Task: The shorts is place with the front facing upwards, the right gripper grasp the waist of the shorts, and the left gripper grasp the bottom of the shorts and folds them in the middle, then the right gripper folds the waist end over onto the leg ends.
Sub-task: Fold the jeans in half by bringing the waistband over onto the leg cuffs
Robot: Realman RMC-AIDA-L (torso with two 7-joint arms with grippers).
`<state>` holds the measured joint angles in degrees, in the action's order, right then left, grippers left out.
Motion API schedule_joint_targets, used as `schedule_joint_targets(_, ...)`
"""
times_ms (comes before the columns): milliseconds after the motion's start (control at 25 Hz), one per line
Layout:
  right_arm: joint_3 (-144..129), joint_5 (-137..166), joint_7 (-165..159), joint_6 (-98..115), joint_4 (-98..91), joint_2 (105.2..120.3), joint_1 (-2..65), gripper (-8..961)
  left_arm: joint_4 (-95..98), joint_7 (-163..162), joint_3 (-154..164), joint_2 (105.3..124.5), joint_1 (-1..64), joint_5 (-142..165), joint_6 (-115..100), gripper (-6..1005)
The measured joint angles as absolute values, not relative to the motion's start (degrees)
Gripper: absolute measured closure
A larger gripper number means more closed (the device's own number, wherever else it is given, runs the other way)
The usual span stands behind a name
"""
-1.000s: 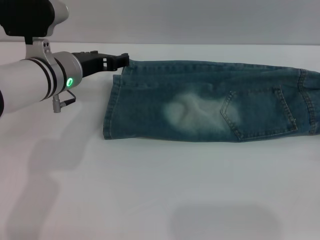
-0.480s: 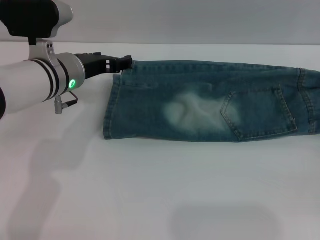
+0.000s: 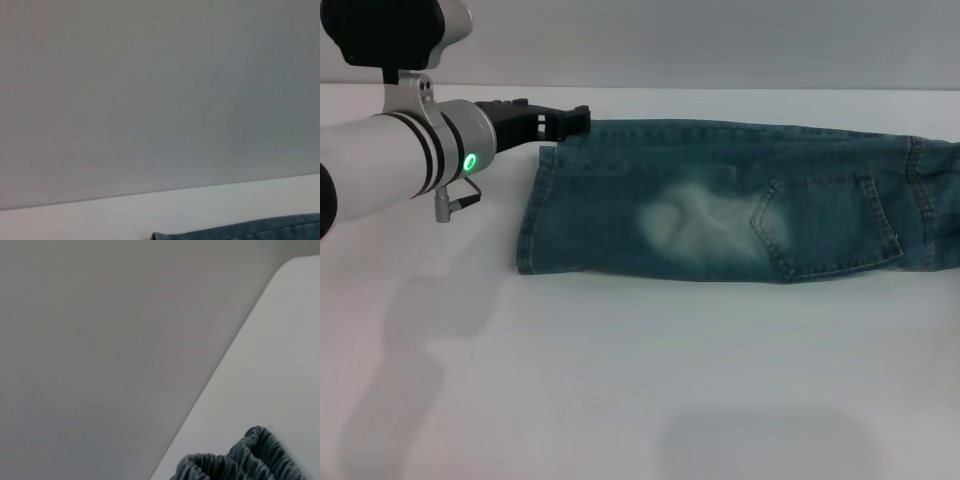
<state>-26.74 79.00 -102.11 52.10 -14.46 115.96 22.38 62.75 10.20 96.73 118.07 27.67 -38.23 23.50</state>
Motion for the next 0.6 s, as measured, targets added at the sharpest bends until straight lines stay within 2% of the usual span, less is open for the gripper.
schedule_joint_targets(480, -27.5, 79.0, -104.3, 54.1, -16.9, 116.65, 21.2, 418, 62.8, 10.2, 96.8, 118.13, 27.7, -38.2, 23.5, 153)
schedule_joint_targets(600, -27.6, 79.0, -104.0, 53.9, -16.9, 116.63, 21.2, 582, 62.7, 10.2, 96.8, 118.14, 27.8, -38.2, 23.5, 153)
